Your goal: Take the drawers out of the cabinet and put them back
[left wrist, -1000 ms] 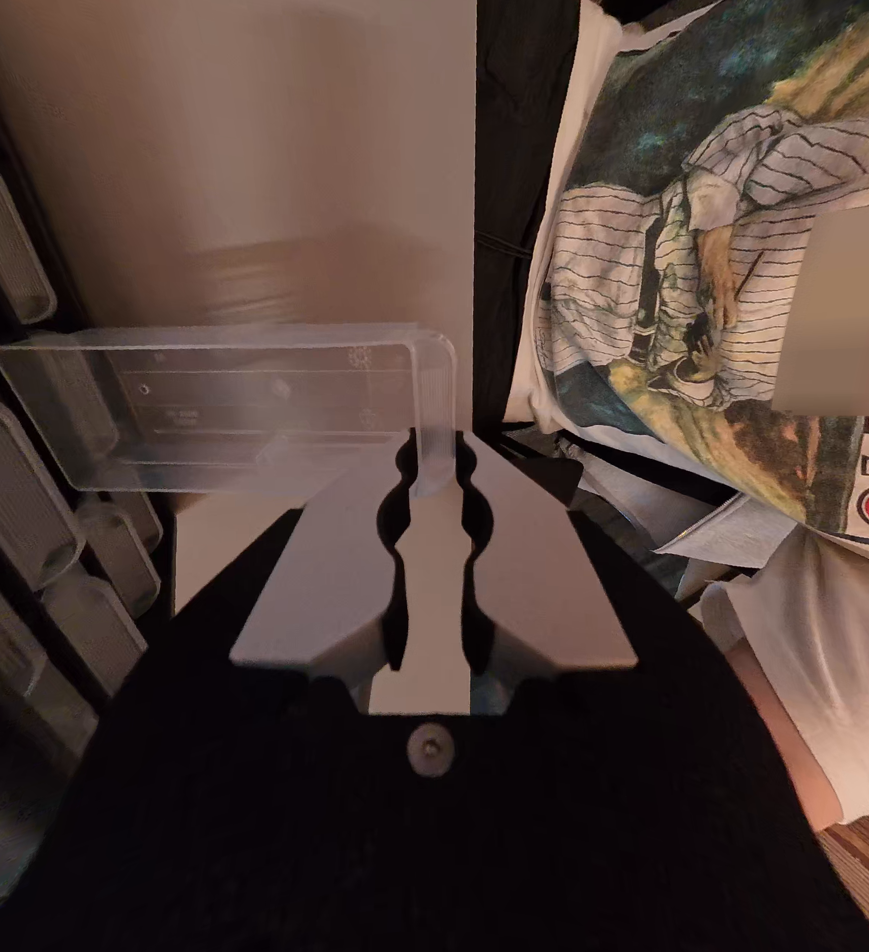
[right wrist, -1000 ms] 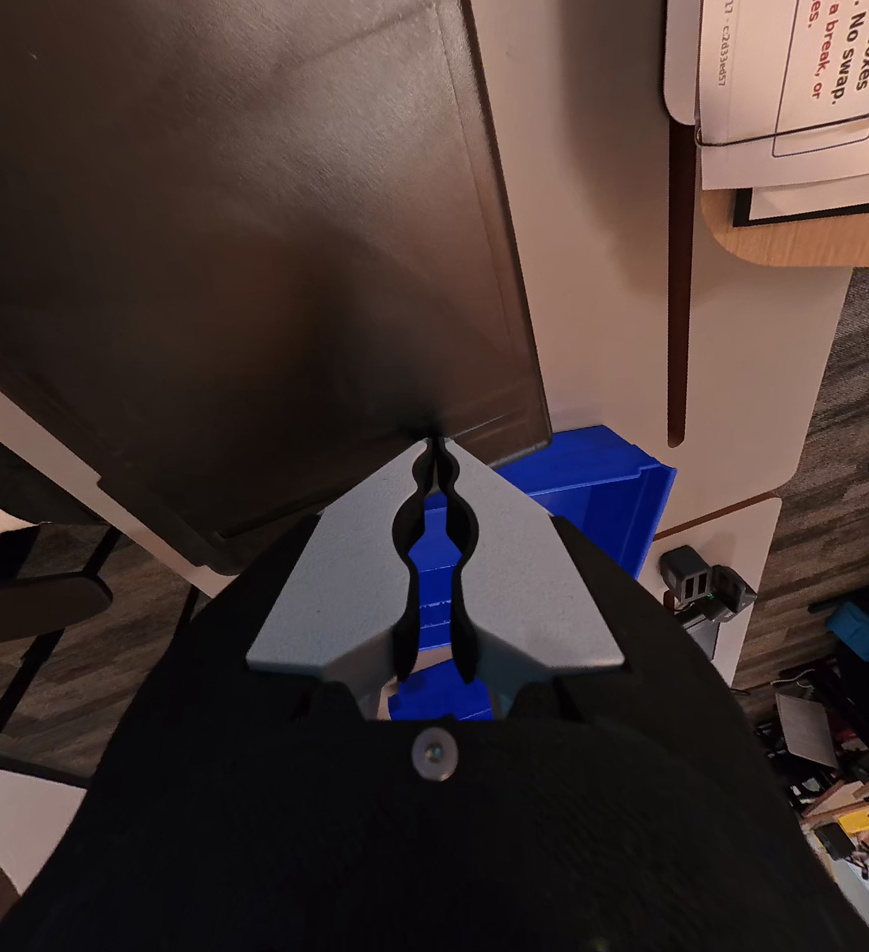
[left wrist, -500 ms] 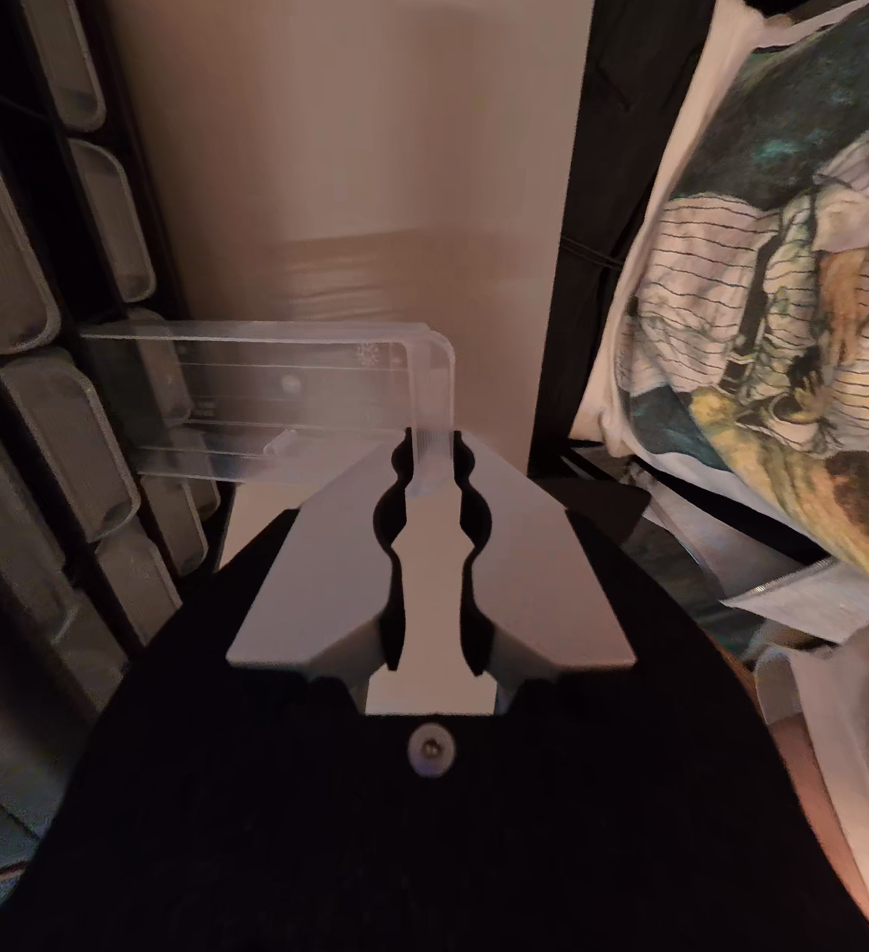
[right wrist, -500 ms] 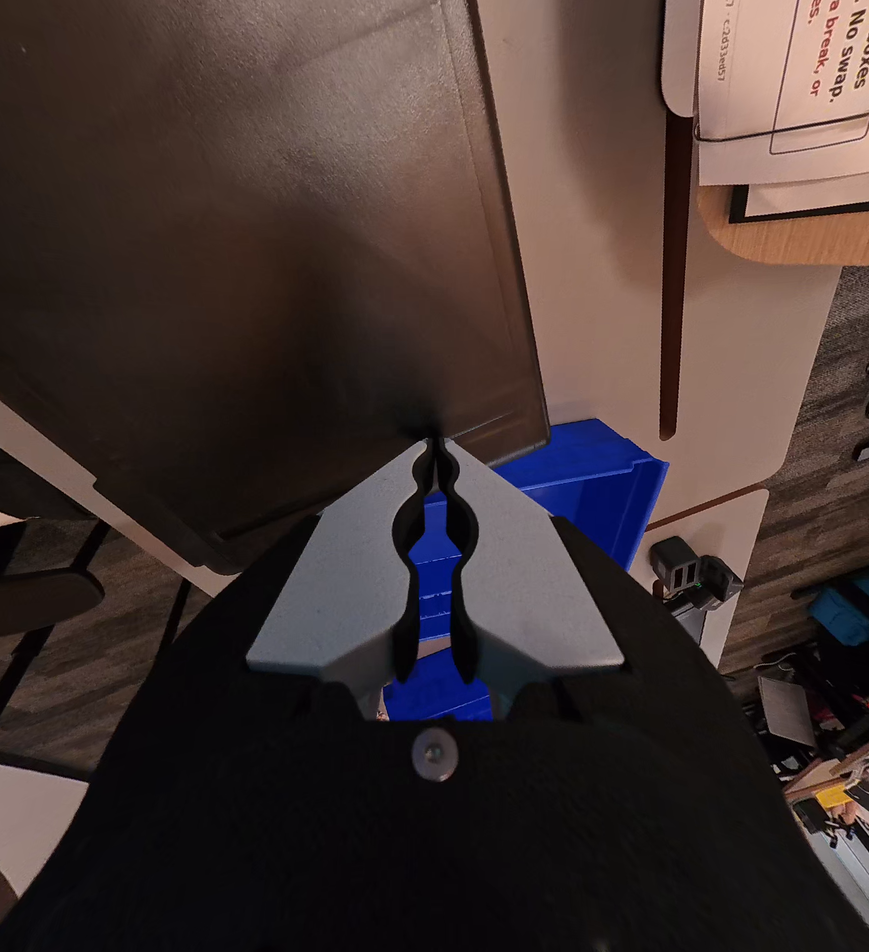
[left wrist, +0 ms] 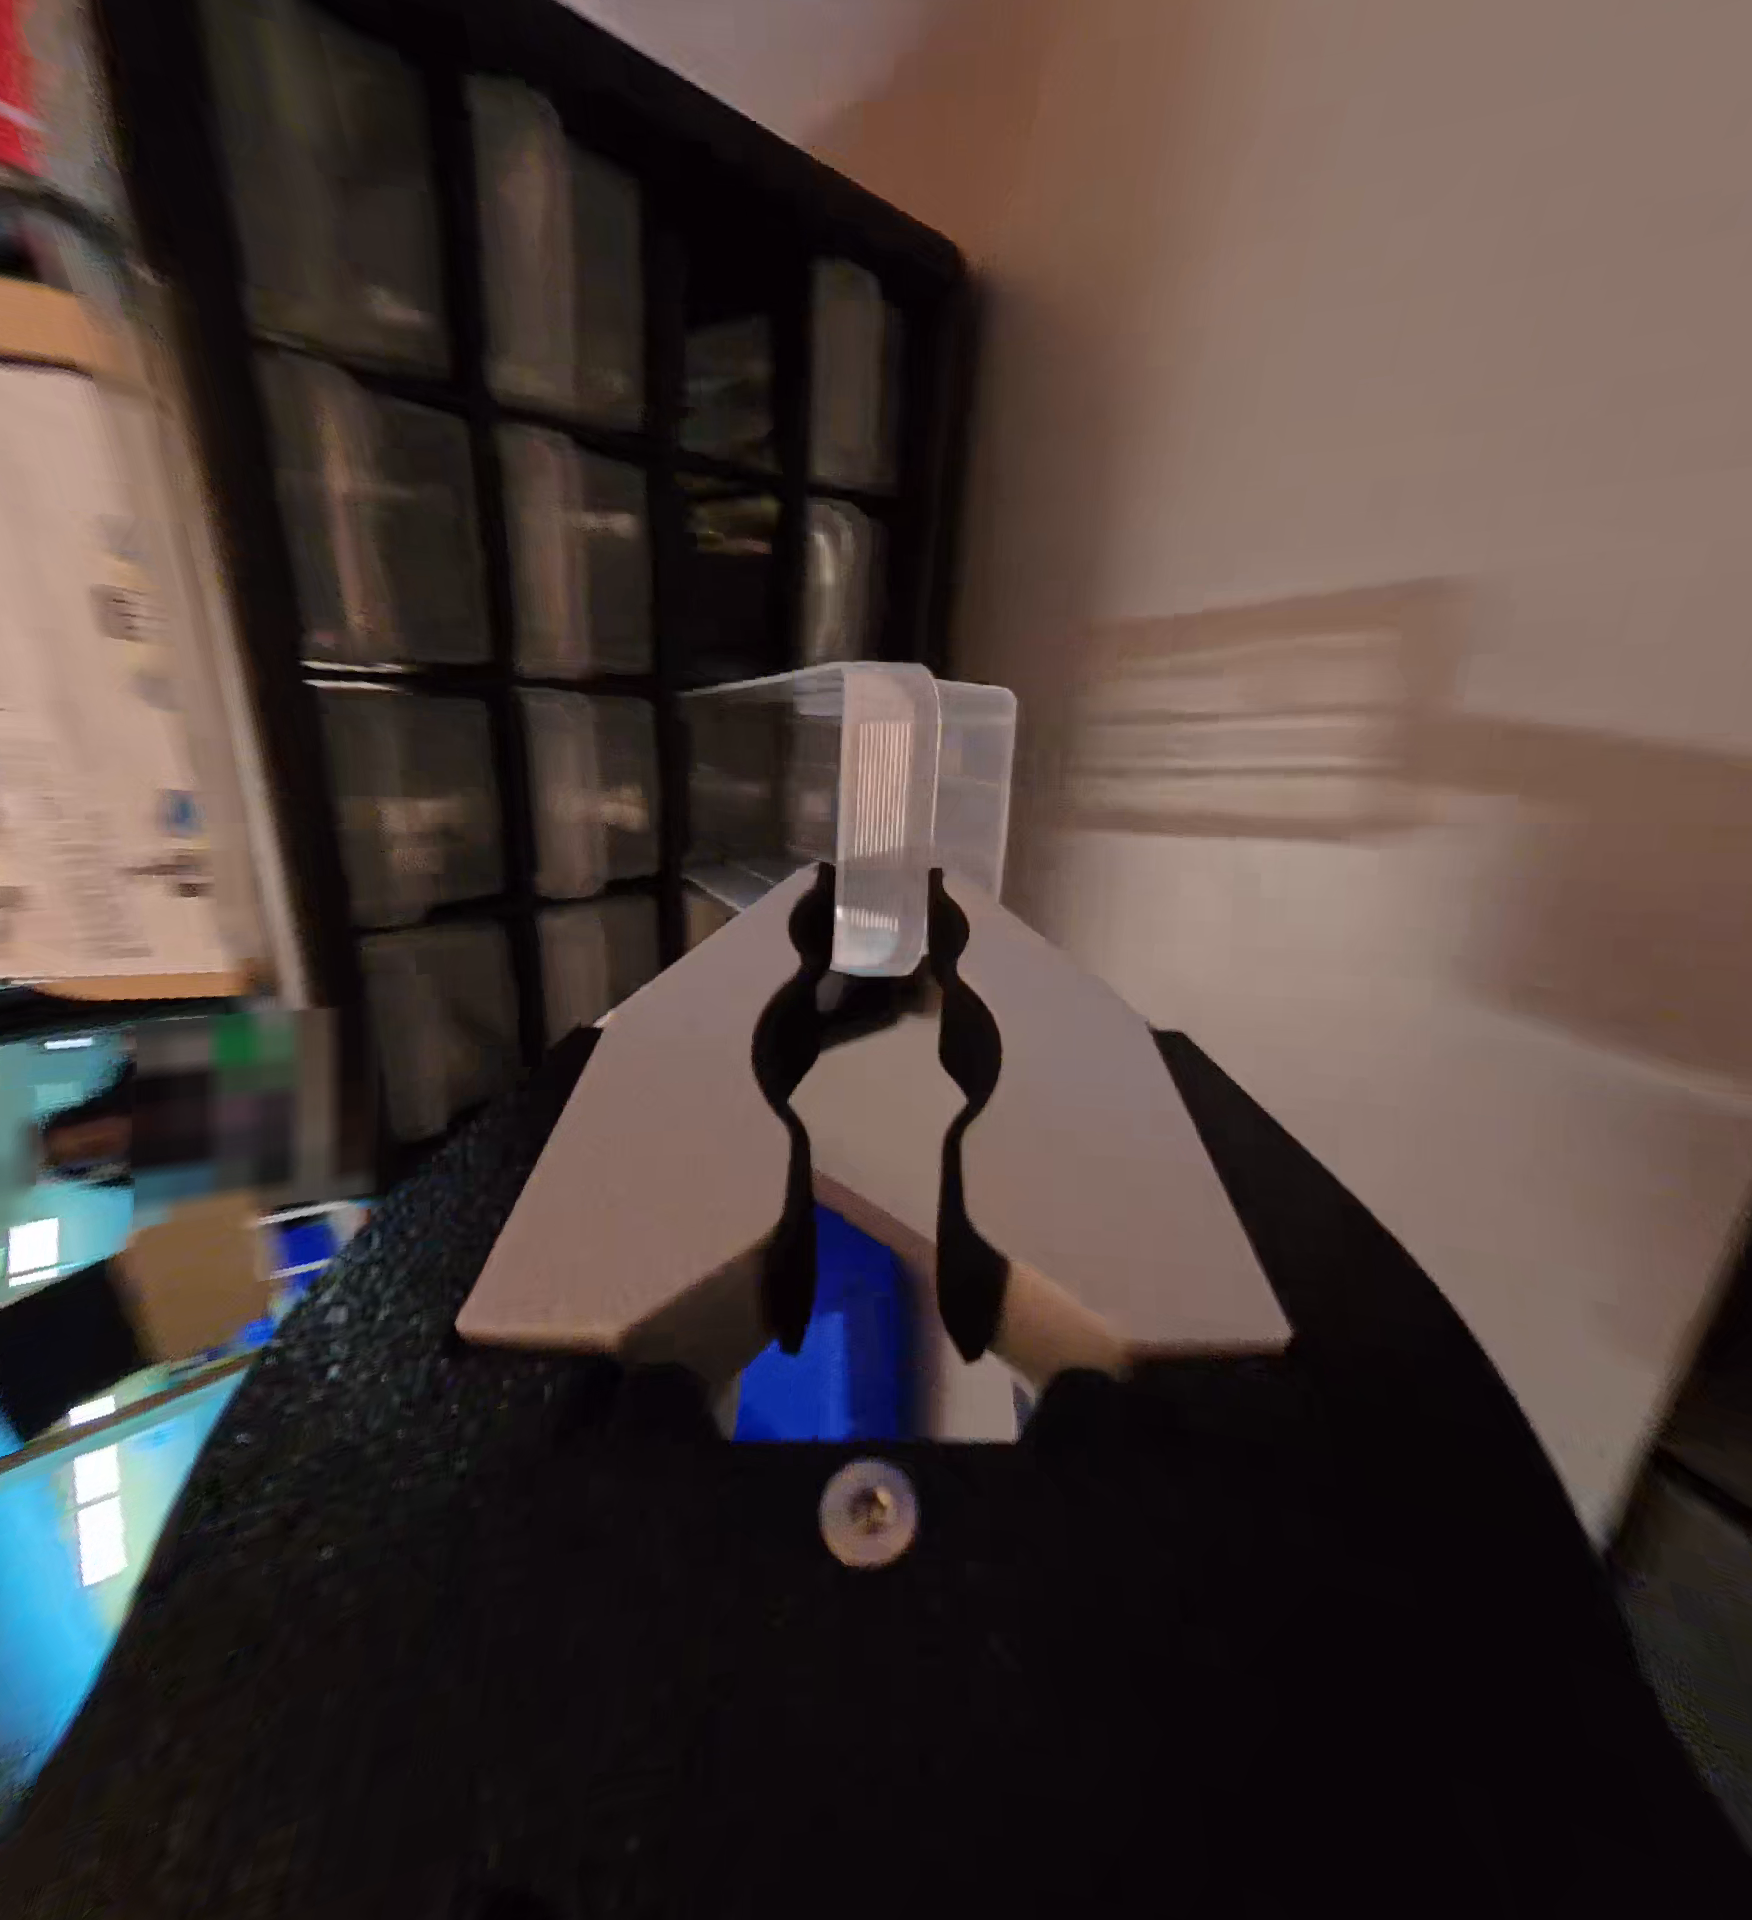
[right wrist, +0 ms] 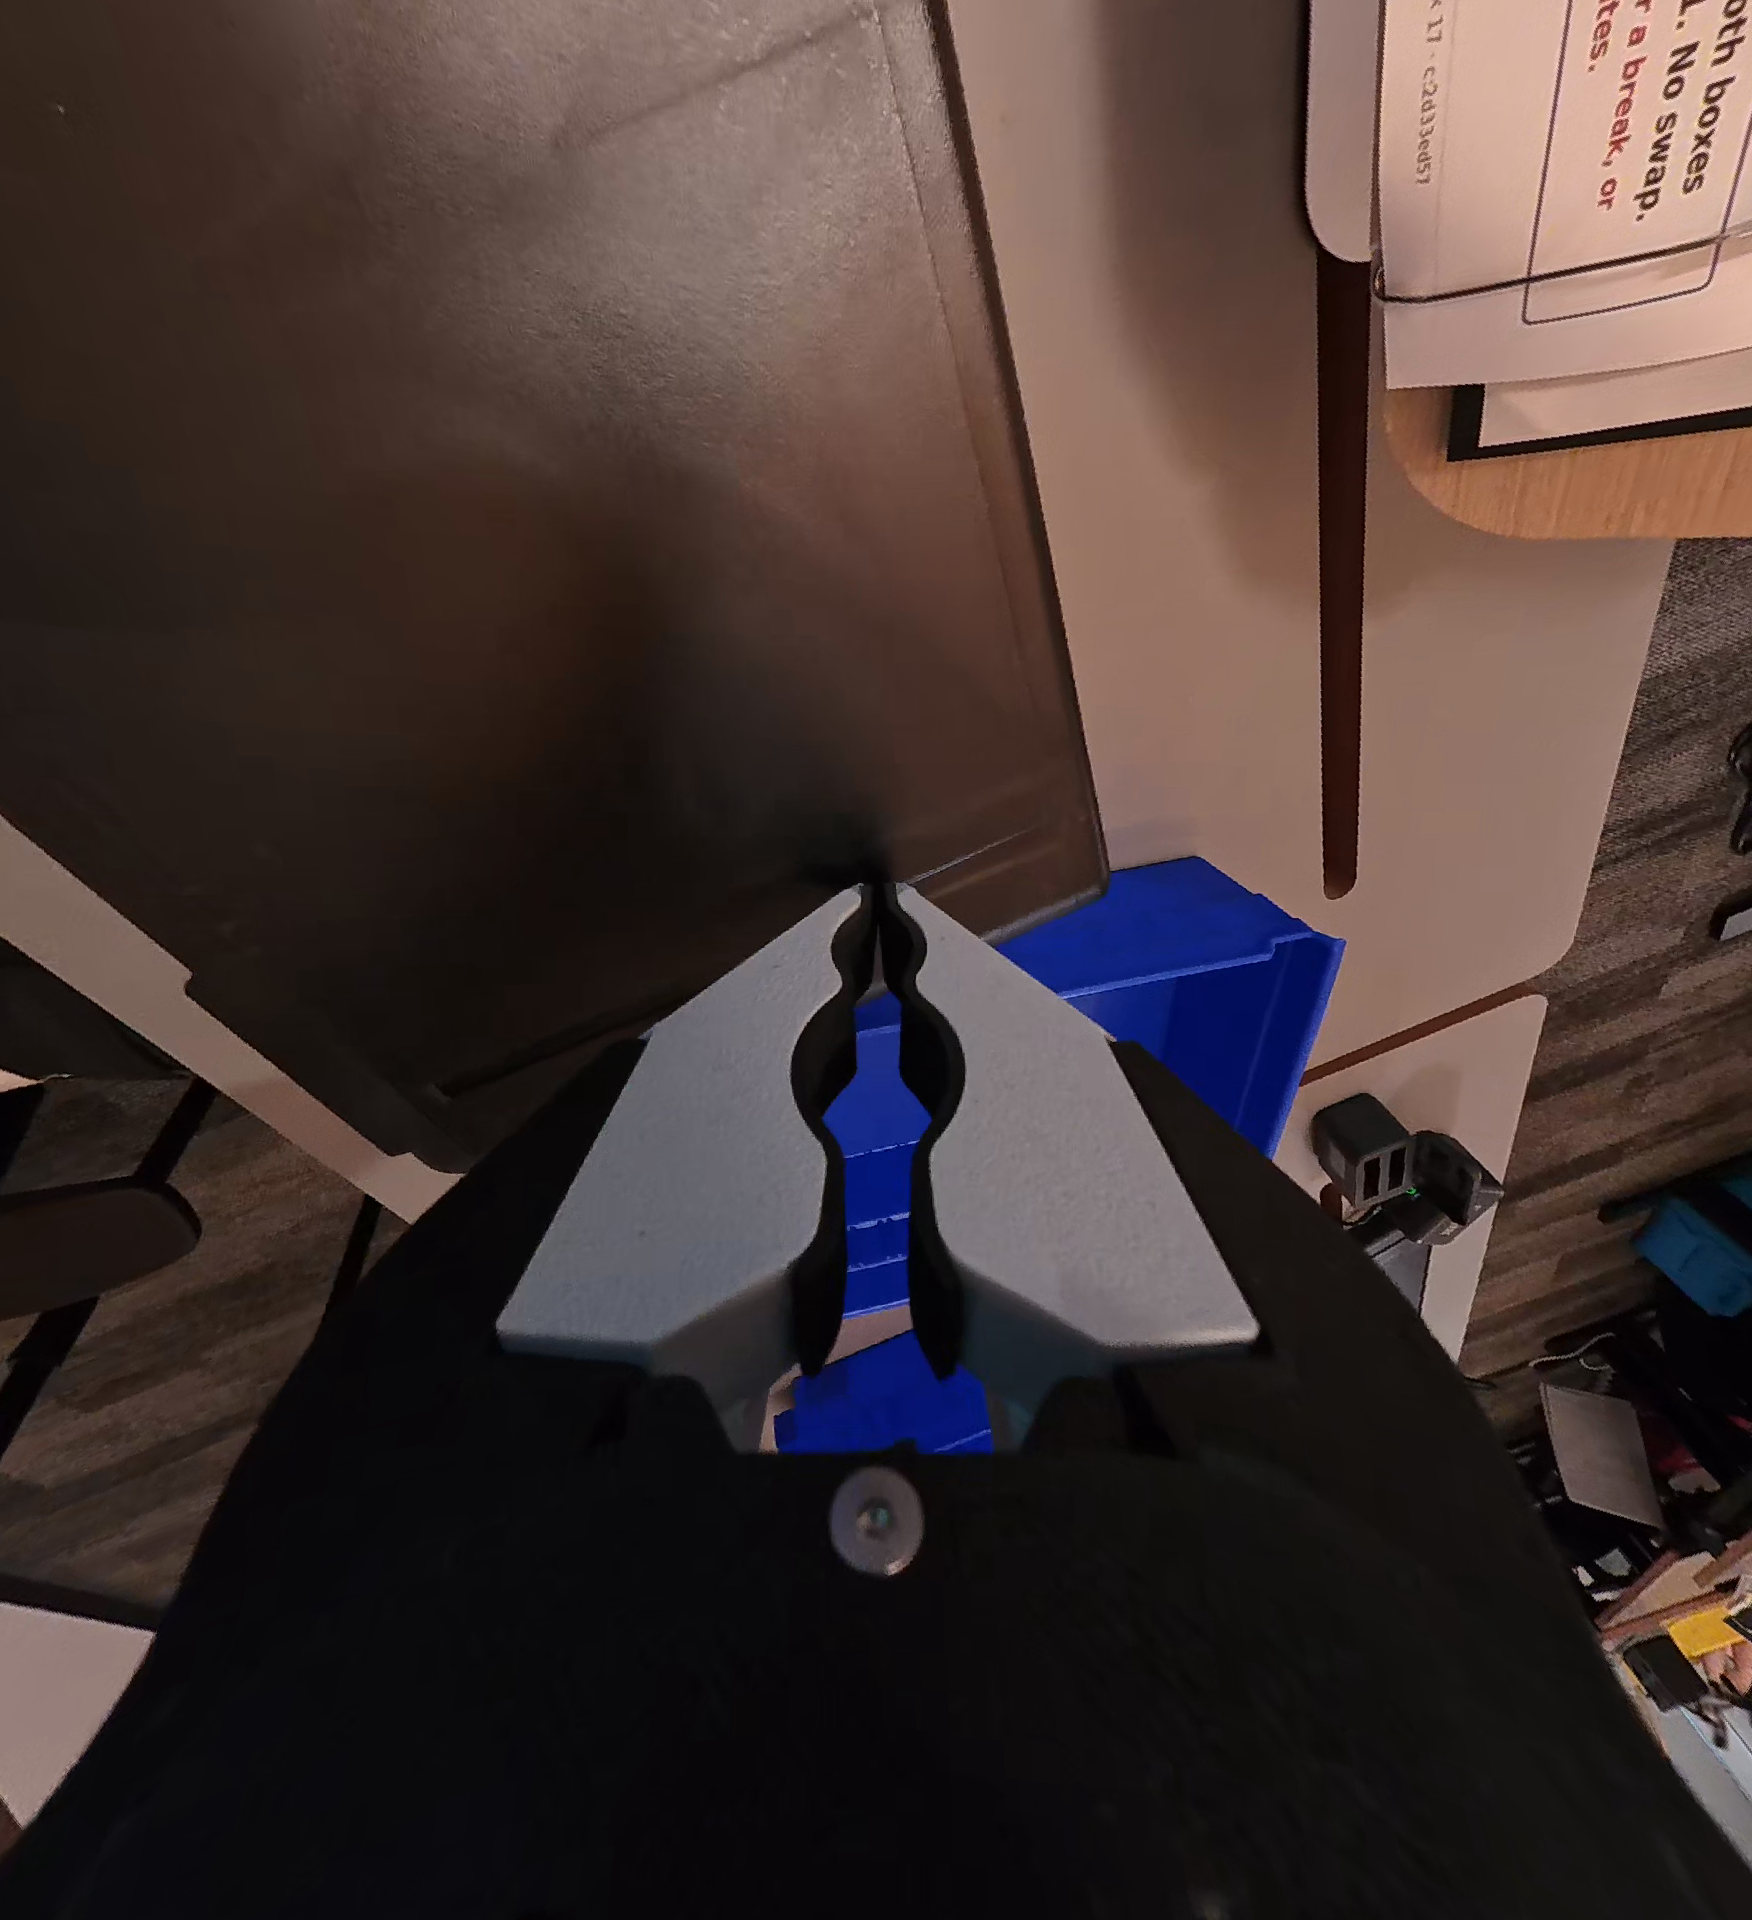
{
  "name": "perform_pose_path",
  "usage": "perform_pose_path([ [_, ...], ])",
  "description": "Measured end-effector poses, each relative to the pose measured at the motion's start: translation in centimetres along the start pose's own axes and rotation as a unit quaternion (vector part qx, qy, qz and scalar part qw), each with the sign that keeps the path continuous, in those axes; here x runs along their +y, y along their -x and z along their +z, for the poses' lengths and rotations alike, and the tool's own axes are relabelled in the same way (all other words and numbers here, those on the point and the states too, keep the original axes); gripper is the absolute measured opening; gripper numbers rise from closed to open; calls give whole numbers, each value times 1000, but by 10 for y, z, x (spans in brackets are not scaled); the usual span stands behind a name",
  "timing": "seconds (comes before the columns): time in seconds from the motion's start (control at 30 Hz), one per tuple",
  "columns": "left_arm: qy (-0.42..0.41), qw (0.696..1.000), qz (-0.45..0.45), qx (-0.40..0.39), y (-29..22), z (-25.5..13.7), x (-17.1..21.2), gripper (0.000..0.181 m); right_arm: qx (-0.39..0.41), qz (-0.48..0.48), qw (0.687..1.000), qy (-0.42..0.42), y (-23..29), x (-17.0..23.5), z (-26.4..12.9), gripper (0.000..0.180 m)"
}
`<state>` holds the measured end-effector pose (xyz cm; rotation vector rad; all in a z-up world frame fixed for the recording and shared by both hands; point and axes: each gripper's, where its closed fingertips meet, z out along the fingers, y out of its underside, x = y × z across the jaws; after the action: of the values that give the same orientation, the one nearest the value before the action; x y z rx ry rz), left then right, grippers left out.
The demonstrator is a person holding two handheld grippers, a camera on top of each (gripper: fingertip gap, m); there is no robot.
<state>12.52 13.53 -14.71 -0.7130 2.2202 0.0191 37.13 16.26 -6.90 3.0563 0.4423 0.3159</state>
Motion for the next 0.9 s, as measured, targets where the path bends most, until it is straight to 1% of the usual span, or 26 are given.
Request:
perform_pose_path([
  [0.07,-17,994,40,-97,3,-2,-3,13,4,-1,1000,2,0,0,0,0],
  [0.13,-31,978,83,-189,6,-3,-6,10,7,-2,1000,4,0,0,0,0],
  [0.27,-50,928,147,-339,8,-6,-10,4,9,-1,1000,4,0,0,0,0],
  [0.37,-60,891,167,-418,9,-7,-11,2,10,1,1000,1,0,0,0,0],
  [0.67,-79,818,138,-552,10,-8,-5,0,8,3,1000,0,0,0,0,0],
  [0.73,-83,819,125,-554,6,-5,-4,0,11,2,1000,3,0,0,0,0],
  [0.83,-83,842,113,-522,-8,9,2,2,14,-2,1000,6,0,0,0,0],
  [0.9,-66,844,123,-518,-9,18,10,3,12,-1,1000,6,0,0,0,0],
])
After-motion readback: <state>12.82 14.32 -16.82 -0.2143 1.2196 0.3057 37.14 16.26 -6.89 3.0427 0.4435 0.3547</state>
